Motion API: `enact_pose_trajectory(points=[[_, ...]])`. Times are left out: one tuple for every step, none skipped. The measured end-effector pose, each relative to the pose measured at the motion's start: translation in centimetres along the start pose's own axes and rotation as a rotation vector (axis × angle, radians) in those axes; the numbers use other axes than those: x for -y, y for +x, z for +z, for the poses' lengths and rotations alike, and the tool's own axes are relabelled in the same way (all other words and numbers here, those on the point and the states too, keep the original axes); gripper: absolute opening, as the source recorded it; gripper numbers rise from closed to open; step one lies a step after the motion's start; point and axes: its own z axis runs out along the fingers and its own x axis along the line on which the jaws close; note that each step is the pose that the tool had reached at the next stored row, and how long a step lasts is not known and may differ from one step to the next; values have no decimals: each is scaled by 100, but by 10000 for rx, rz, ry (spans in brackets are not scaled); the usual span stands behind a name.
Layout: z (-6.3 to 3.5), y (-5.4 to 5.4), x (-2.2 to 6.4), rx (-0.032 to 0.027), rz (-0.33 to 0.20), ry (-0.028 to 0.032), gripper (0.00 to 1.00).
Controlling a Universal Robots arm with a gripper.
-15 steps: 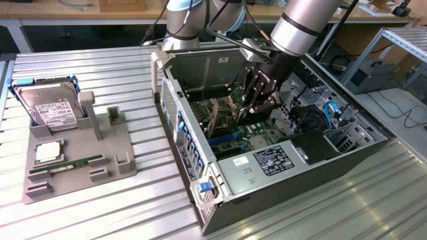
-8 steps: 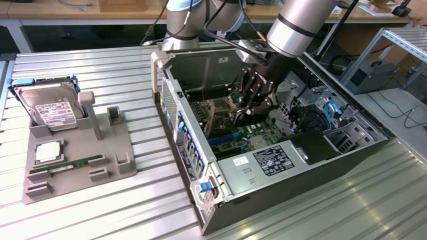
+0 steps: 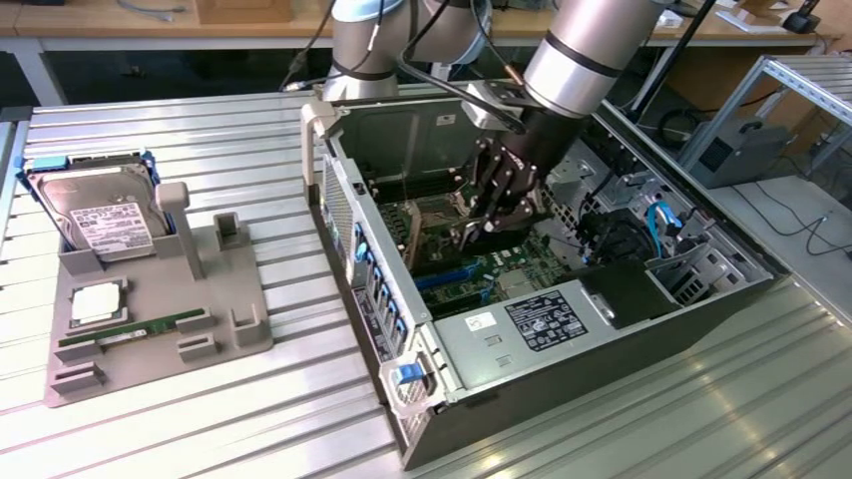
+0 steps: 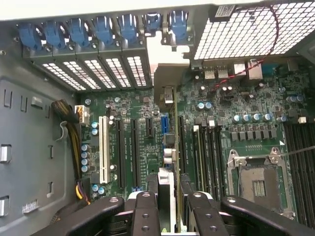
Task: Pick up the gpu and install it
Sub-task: 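Insert the gpu into the slot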
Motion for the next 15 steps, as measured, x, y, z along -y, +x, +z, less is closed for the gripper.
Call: enact_pose_trajectory(points=[[15,3,-23,0,0,0,28],[26,5,-39,-1,1,0,28],[37,14,-62,14,-3,-1,28],[43,20,-74,38,-8,-2,28],[46,24,-81,59,-13,-3,28],[53,37,-90,154,-35,-8,28],[56,50,-93,220,-51,-11,28],[62,84,-102,265,-59,-13,28],[79,104,-108,270,-61,-14,28],[96,104,-105,267,-61,-14,28],[115,103,-102,267,-60,-14,28],[137,103,-102,268,-58,-14,28],[159,104,-121,267,-60,-14,28],[184,105,-146,267,-59,-14,28],[203,105,-155,267,-60,-14,28]])
